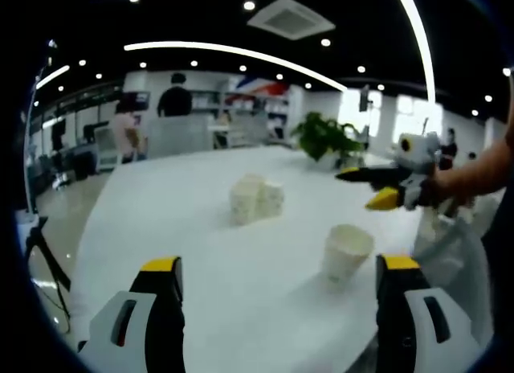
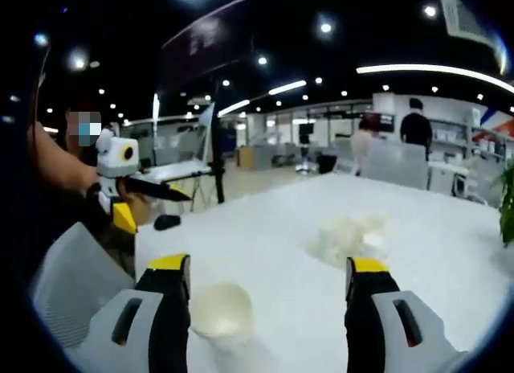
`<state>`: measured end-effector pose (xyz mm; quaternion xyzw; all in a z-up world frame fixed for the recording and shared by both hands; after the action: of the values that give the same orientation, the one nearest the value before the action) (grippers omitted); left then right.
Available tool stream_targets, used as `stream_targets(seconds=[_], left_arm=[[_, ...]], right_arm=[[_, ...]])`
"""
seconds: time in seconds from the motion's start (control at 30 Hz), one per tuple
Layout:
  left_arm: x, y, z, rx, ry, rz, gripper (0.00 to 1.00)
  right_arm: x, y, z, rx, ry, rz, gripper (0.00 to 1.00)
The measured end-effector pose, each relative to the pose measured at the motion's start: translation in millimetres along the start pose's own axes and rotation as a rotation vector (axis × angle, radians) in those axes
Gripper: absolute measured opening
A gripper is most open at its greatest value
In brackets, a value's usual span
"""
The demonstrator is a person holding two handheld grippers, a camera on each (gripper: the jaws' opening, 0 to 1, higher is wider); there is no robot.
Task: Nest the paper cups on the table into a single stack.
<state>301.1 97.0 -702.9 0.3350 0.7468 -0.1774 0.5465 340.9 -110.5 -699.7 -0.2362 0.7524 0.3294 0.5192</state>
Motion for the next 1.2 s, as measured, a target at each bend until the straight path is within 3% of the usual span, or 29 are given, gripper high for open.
stream_targets(seconds=[0.37, 0.53, 0.8, 1.2], left_arm=[[-1.2, 7.9, 6.9, -0.025, 0.004, 0.002, 0.98], [3.1, 8.5, 7.8, -0.025, 0.016, 0.014, 0.98], [4.9, 14.8, 3.2, -0.044, 0.013, 0.009, 0.98], [7.7, 18.9, 3.9, -0.054, 0.009, -0.009, 0.98]], right_arm=[[22.7, -44.3, -29.1, 0.14, 0.026, 0.027, 0.92], [26.5, -55.0, -40.6, 0.157, 0.017, 0.046, 1.0], [34.2, -71.3, -55.7, 0.198, 0.033, 0.056, 1.0], [38.8, -85.3, -50.4, 0.214, 0.022, 0.065, 1.0]])
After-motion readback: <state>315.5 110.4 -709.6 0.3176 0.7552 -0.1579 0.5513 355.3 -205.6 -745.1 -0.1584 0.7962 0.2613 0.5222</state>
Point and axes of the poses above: the point that each gripper's makers call its tool centre point, and the gripper's own axes: z roughly forward along the fingers, y roughly to its left, x roughly out of its underside, the point moved 2 cm from there along -z, roughly backward along the fingers, and after that the axes turned 13 degrees about z, right-handed, at the moved point
